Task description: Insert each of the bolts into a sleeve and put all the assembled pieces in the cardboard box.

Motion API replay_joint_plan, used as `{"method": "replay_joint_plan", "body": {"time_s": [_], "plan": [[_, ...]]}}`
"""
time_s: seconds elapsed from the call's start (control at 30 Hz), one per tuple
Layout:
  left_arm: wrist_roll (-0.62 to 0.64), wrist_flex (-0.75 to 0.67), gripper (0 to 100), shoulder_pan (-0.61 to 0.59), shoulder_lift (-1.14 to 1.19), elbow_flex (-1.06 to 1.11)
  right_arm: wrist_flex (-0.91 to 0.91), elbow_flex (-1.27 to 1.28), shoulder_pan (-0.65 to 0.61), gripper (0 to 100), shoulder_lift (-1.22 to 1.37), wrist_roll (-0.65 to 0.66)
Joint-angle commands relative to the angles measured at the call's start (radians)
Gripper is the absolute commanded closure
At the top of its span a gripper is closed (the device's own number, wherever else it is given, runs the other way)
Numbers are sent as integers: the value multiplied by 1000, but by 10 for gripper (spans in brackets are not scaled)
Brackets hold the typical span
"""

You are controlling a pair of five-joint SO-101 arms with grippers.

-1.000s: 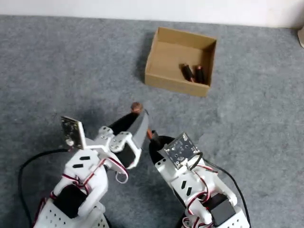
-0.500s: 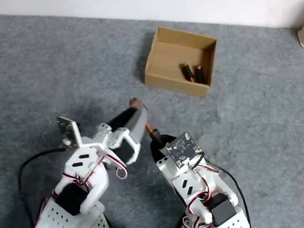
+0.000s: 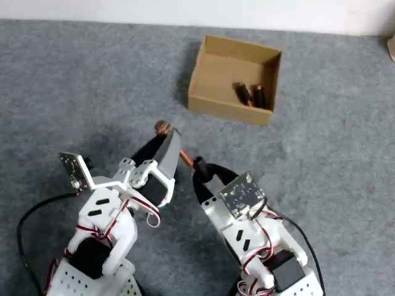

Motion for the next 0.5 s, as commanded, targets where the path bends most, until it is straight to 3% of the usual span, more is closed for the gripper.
{"method": "replay_joint_plan", "body": {"time_s": [0.0,0.33,0.47], "plan": [[6,-23,996,1,-7,-8,-45,-5,7,994,-7,-11],[6,-61,996,2,-1,-4,-42,-4,4,994,-7,-14],[6,-92,996,4,1,18,-38,-4,-53,994,-7,-11]]}}
